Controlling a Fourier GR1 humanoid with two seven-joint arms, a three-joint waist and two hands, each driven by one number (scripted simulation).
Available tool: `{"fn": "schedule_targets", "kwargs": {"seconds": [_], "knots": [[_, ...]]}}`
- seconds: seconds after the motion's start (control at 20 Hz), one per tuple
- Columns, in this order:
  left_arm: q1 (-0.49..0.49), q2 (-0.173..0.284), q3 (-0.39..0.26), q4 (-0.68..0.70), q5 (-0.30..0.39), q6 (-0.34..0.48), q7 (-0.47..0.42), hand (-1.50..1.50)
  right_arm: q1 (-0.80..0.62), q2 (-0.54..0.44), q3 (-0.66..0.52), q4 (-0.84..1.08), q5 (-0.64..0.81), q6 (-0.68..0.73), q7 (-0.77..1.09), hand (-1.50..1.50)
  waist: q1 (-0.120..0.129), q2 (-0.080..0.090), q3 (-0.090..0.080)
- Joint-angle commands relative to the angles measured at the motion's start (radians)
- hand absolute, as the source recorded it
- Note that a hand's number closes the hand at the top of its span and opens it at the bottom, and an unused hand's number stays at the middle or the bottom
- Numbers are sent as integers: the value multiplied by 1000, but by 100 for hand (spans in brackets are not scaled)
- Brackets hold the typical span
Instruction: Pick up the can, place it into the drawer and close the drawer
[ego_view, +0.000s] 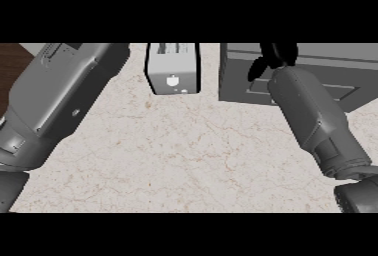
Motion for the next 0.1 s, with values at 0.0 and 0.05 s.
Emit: {"fn": "schedule_targets", "kwargs": {"seconds": [0.0, 0.05], "knots": [[40, 36, 3, -58, 5, -18, 22, -150, -85, 36, -73, -28, -78, -45, -15, -150, 13, -13, -7], [88, 4, -14, -87, -3, 7, 6, -150, -79, 28, -79, -18, -84, -30, -38, -150, 11, -15, -7]]}}
